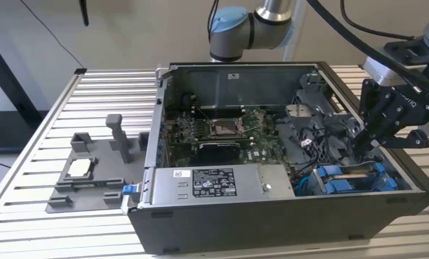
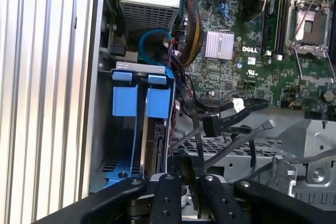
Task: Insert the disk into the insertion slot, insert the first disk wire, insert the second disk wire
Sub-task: 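Insert the first disk wire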
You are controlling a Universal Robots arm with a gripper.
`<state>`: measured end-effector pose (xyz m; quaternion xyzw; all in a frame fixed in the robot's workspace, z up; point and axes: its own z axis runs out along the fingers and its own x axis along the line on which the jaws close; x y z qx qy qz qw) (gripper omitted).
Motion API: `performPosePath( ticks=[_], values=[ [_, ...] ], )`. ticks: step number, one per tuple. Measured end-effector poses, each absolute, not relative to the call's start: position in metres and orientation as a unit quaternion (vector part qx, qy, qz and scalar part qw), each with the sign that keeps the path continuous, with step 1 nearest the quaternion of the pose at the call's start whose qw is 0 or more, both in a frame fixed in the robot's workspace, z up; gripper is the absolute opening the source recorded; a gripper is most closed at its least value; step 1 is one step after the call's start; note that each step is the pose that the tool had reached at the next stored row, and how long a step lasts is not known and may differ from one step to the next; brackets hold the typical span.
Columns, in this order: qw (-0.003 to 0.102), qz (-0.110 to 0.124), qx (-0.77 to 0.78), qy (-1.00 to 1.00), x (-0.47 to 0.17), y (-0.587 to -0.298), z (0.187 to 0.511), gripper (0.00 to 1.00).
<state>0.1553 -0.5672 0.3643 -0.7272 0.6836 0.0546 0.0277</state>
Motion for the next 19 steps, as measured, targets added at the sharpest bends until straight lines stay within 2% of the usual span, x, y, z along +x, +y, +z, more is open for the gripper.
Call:
performPosePath(
  ticks=[4, 19],
  values=[
    [0.023, 0.053, -0.725, 0.686, 0.1575, -0.5672, 0.3625, 0.19],
    [0.02, 0.05, -0.724, 0.687, 0.1594, -0.5673, 0.3563, 0.19]
  ],
)
